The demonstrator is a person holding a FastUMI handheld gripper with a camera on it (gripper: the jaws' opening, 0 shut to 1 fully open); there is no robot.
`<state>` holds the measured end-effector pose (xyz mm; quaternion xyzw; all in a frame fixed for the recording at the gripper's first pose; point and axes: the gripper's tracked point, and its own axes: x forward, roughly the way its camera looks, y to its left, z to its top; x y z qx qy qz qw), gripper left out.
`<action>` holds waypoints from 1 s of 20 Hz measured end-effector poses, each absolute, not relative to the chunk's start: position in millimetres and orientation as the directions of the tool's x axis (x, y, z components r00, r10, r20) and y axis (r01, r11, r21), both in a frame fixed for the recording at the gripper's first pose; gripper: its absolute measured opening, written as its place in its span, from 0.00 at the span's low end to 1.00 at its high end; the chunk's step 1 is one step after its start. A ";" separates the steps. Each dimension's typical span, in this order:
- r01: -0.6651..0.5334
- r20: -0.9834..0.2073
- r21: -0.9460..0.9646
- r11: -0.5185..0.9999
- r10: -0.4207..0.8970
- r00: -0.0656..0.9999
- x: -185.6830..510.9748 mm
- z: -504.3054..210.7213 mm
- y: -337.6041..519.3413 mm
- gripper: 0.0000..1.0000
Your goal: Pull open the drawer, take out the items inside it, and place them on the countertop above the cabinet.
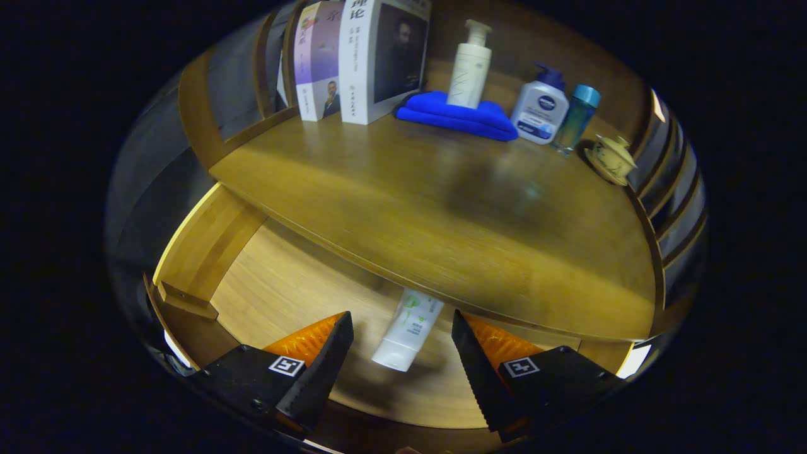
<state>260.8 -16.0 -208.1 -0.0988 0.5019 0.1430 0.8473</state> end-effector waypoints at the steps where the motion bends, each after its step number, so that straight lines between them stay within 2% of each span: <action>1: -0.339 -0.885 -0.020 0.941 0.140 0.443 264.1 -208.6 -15.0 0.99; 4: -0.284 -0.911 -0.023 0.959 0.097 0.402 266.6 -215.5 -19.5 0.98; 7: -0.294 -0.922 -0.023 0.956 0.093 0.375 267.5 -217.8 -17.7 0.91; 10: -0.238 -0.925 -0.007 0.971 0.084 0.371 263.8 -222.9 -17.6 0.95; 11: -0.214 -0.934 0.019 0.977 0.094 0.346 256.7 -225.4 -13.9 0.93; 12: -0.198 -0.940 0.040 0.979 0.104 0.324 253.5 -228.8 -12.7 0.86; 15: -0.187 -0.935 0.034 0.982 0.097 0.340 259.0 -226.0 -11.0 0.85; 16: -0.181 -0.938 0.028 0.983 0.089 0.336 256.2 -228.7 -11.1 0.74; 19: -0.210 -0.957 -0.019 0.978 0.043 0.287 241.3 -238.0 -11.3 0.66; 20: -0.218 -0.961 -0.030 0.976 0.031 0.275 238.3 -240.4 -11.5 0.68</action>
